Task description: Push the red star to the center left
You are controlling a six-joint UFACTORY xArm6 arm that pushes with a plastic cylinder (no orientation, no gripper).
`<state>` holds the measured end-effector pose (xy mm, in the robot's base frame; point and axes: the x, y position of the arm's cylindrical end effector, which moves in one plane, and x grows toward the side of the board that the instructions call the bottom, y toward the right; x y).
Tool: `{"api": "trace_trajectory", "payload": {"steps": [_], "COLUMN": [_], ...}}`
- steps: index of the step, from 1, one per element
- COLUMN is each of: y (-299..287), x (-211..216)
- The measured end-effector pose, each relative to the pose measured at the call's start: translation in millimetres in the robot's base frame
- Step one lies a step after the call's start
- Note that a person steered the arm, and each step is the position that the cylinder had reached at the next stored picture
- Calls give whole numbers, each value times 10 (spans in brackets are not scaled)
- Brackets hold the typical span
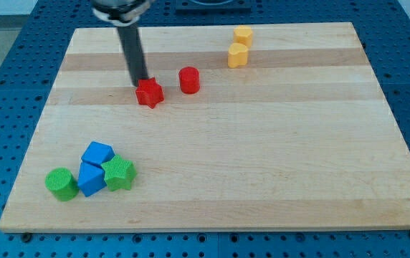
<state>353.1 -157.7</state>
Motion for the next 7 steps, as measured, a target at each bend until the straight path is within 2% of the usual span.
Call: {"api": "trace_trajectory", "payload": {"steps": [1, 2, 4, 5, 7], "y": [-514, -781, -844, -680, 207], "x": [81, 352, 829, 938, 921]}}
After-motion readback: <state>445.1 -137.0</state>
